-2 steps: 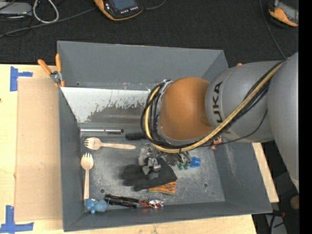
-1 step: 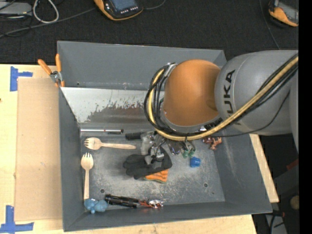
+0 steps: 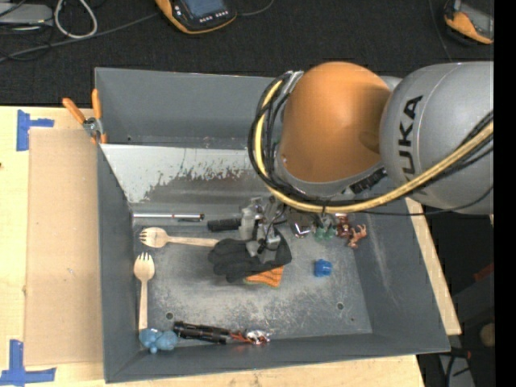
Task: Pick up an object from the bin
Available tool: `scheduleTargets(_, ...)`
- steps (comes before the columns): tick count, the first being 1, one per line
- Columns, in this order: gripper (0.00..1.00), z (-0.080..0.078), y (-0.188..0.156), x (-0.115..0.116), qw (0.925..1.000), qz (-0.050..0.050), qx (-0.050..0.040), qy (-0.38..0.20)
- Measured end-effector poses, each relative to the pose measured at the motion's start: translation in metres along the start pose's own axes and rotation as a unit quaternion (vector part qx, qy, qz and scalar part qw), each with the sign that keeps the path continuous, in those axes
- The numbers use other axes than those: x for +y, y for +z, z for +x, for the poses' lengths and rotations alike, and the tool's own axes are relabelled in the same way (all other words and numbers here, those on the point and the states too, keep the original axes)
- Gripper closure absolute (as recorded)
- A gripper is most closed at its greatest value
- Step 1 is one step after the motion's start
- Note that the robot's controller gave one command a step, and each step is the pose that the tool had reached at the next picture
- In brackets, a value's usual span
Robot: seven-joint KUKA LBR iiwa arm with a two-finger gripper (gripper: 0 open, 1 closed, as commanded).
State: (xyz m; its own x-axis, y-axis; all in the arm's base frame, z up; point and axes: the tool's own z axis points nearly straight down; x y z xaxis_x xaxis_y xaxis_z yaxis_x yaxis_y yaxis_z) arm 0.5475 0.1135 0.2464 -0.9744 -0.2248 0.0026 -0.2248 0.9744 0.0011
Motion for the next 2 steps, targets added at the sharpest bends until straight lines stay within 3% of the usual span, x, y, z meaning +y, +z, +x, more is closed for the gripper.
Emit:
scheduleTargets(1, 1.00, 0.010, 0.037, 0.008, 0.9992, 0.000, -0.0028, -0.039)
scheduleTargets(2, 1.00, -0.002, 0.107, 0.014, 0.9934, 0.000, -0.0055, -0.114)
